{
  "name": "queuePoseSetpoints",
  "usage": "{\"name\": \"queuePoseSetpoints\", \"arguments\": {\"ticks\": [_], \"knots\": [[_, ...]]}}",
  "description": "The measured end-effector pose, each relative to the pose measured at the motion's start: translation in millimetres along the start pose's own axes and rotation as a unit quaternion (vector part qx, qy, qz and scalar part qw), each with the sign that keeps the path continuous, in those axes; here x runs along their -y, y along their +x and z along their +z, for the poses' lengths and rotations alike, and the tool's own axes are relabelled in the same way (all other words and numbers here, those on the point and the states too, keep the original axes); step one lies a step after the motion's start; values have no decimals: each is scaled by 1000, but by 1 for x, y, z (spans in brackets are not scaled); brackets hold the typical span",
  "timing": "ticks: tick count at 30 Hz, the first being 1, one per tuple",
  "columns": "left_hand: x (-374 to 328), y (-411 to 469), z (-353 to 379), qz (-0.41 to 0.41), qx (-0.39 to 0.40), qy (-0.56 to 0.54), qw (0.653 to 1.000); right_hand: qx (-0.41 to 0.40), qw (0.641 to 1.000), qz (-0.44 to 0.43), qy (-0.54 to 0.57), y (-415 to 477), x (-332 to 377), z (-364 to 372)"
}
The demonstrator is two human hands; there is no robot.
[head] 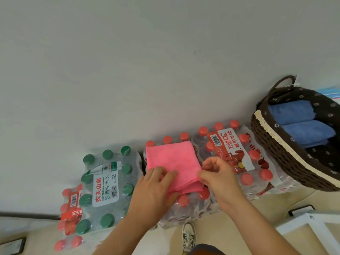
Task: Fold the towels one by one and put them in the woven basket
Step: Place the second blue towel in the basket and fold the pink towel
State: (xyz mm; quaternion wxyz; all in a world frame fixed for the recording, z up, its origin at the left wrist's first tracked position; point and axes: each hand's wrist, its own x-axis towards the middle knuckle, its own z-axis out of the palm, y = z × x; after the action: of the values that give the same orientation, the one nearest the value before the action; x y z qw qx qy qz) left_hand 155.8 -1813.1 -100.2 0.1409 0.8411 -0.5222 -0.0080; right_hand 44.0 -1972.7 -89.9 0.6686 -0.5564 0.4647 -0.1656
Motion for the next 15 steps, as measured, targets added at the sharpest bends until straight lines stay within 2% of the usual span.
{"name": "queuePoseSetpoints", "arguments": {"ticks": [3,6,7,9,12,15], "knots": [[-11,5,-1,19,-38,21,999,28,993,48,102,-2,7,3],[-18,11,5,57,-58,45,996,40,990,56,127,-6,8,5],[-17,12,7,72,-66,45,994,33,993,43,101,-6,5,5],[-12,11,9,97,-82,38,991,2,999,-23,-25,-6,-1,3],[-1,4,11,142,-86,34,986,-1,974,-122,-193,-8,-8,0],[6,-3,13,168,-60,28,983,6,944,-163,-288,-12,-16,1]]}}
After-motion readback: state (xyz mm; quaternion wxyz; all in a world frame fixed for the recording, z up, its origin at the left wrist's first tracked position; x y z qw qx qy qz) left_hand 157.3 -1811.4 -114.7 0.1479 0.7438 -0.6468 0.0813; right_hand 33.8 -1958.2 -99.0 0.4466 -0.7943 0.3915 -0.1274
